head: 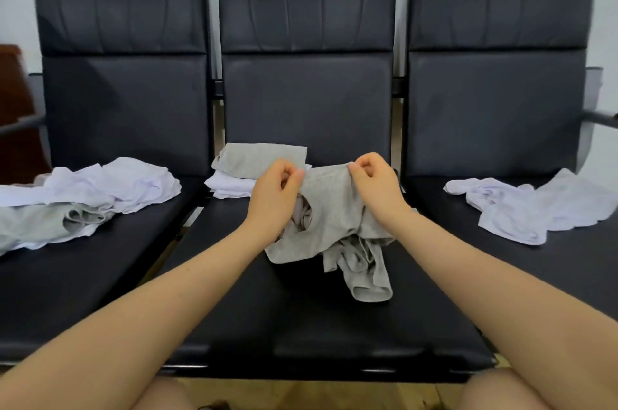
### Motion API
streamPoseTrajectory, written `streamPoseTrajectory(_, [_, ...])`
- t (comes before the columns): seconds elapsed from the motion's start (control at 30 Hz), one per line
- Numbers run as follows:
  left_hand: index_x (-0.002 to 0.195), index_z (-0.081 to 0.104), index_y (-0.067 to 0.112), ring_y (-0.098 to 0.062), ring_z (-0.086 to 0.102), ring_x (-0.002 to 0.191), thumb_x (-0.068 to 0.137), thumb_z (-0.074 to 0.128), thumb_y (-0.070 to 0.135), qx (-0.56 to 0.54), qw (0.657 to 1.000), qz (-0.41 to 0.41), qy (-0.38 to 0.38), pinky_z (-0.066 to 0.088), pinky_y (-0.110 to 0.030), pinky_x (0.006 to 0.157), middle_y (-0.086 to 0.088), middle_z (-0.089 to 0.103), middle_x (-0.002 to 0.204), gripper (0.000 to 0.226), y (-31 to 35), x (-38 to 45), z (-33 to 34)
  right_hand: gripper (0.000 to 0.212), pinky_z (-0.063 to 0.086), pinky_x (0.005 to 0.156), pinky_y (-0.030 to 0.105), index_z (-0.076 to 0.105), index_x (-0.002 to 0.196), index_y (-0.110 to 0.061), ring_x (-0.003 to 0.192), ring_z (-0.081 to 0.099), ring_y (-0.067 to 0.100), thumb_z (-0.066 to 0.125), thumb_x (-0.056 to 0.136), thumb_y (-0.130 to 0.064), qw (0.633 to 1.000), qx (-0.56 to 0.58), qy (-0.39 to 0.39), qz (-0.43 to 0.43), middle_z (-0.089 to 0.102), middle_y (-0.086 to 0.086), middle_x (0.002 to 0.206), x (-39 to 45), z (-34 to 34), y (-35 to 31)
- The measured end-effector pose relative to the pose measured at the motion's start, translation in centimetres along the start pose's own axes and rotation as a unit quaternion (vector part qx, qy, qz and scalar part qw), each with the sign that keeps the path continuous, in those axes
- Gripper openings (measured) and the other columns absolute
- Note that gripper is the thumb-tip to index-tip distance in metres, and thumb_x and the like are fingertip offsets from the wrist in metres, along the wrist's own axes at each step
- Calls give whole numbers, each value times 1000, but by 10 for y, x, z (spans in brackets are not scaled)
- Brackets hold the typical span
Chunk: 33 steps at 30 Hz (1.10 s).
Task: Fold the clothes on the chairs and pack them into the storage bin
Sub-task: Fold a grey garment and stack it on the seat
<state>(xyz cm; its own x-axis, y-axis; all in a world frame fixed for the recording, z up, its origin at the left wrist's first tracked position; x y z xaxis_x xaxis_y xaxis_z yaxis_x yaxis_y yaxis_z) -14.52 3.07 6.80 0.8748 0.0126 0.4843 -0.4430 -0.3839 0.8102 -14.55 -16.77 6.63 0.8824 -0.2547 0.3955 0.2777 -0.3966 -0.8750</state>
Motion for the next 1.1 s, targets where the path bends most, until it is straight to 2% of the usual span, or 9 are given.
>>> streamPoseTrajectory(0.2, [82, 49, 16, -5, 41, 63, 98, 49, 22, -57, 998, 2, 19, 38, -18, 62, 7, 46, 69, 17, 22, 19, -9, 17, 44, 70, 19, 60, 96, -5, 77, 51, 10, 55, 95, -21, 999, 30, 13, -11, 57, 0, 86, 18, -10, -16])
streamPoseTrajectory(0.3, [92, 54, 14, -12, 48, 77, 99, 44, 25, 7, 996, -84, -16, 37, -26, 73, 5, 53, 81, 16, -20, 18, 3, 11, 48, 81, 33, 60, 100, -14, 91, 54, 19, 52, 93, -14, 989, -145, 11, -5, 59, 6, 99, 21, -2, 5])
streamPoseTrajectory(0.4, [105, 56, 11, -19, 52, 89, 100, 37, 31, 150, 971, -139, -121, 37, -30, 76, -3, 58, 99, 28, -68, 3, 14, 20, 43, 86, 35, 60, 109, -15, 105, 47, 23, 52, 90, -12, 947, -309, -26, -84, 56, 6, 106, 3, 17, 13])
streamPoseTrajectory(0.5, [101, 60, 17, -15, 53, 88, 99, 42, 37, 209, 946, -158, -192, 40, -28, 78, 2, 57, 95, 26, -98, -12, 12, 19, 41, 73, 26, 62, 108, -21, 76, 47, 3, 57, 90, -22, 940, -242, -167, -173, 52, -12, 83, -37, 53, 3])
streamPoseTrajectory(0.6, [78, 56, 15, -14, 47, 67, 94, 51, 43, 178, 936, -210, -219, 38, -25, 60, -2, 53, 75, 33, -119, -25, 6, 37, 37, 72, 19, 58, 124, -31, 67, 48, -2, 62, 89, -41, 892, -250, -353, -128, 50, -14, 72, -77, 95, 14])
streamPoseTrajectory(0.7, [83, 61, 13, -11, 44, 66, 94, 55, 36, 127, 929, -250, -243, 34, -20, 54, 1, 52, 74, 26, -126, -35, 5, 25, 36, 67, 16, 66, 111, -30, 62, 49, -2, 62, 89, -43, 848, -296, -422, -121, 53, -16, 62, -92, 113, 25])
streamPoseTrajectory(0.77, [77, 59, 13, -12, 42, 68, 92, 55, 25, 111, 929, -247, -251, 35, -21, 57, 1, 51, 72, 20, -129, -37, 6, 15, 36, 62, 14, 67, 88, -21, 57, 48, -2, 61, 91, -34, 873, -240, -411, -107, 54, -19, 56, -85, 108, 26])
streamPoseTrajectory(0.9, [73, 57, 14, -11, 46, 64, 93, 50, 19, 123, 941, -234, -213, 37, -21, 58, 3, 54, 70, 21, -129, -38, -1, 21, 38, 61, 19, 60, 80, -12, 57, 41, 1, 58, 92, -28, 919, -180, -338, -91, 49, -8, 65, -59, 79, 34])
streamPoseTrajectory(1.1, [73, 40, 13, -14, 33, 71, 94, 32, 15, 0, 986, -159, 41, 30, -30, 61, -2, 39, 73, 22, -91, -14, -49, 38, 28, 62, 33, 32, 63, -16, 60, 33, 12, 44, 99, -21, 988, -78, -130, -19, 33, 0, 61, -22, 12, 37])
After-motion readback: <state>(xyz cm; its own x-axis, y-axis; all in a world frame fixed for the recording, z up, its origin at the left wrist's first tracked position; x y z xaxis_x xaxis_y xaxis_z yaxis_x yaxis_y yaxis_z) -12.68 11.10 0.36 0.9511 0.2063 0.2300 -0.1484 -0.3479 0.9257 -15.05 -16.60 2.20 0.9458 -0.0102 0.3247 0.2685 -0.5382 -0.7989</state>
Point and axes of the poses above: each hand's wrist, its own x-axis towards the middle knuckle, its own z-axis out of the palm, y = z × x, the point moved 10 cm from there along x, towards the middle knuckle
